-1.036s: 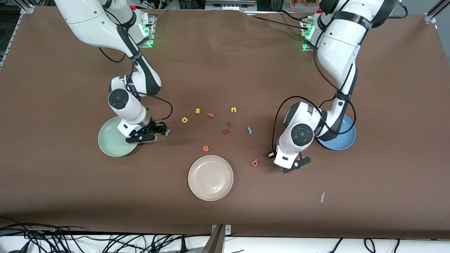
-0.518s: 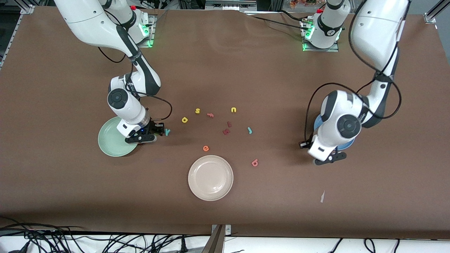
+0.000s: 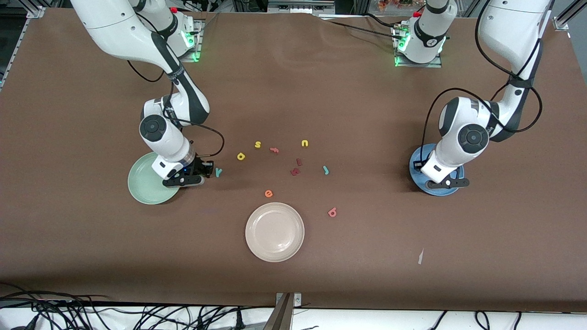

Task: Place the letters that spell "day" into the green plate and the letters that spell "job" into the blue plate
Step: 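Carry the blue ring letter onto the blue plate and open the left gripper, then grasp the cyan letter with the left gripper while the right gripper reaches the cyan y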

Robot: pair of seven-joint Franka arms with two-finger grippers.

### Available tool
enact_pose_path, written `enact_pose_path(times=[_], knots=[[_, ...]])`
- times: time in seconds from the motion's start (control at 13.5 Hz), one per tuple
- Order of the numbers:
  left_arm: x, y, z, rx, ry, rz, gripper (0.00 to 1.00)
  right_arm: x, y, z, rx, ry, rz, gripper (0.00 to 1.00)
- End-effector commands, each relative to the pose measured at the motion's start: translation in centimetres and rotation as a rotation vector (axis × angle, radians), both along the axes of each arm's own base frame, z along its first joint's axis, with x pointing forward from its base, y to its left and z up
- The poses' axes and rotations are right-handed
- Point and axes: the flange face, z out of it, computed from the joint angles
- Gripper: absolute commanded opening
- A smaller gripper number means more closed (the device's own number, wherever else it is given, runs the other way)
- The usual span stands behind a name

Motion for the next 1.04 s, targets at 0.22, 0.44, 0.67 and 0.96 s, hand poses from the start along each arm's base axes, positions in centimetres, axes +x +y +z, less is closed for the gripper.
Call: enact_pose_path(times=[0.22,0.44,0.67,0.96], knots=[[1.0,-1.7,3.0,-0.022,0.054,0.018,1.00,0.3,0.1,1.5,0.004,-0.023,0.042,0.27],[3.1,-9.3,4.8,-0.130,0.056,0.121,1.00,2.5,-1.2,5.3,-0.030,0.031,0.082,0.27],[3.5,-17.9,4.1,-0.106,0.017,0.282,1.00,4.6,-5.5,7.8,-0.077,0.066,0.152,0.28],[3.5,-24.3,3.7,-0.190,-0.012,0.333,1.00,4.9,-9.3,7.4,-0.099,0.081,0.179,0.43]])
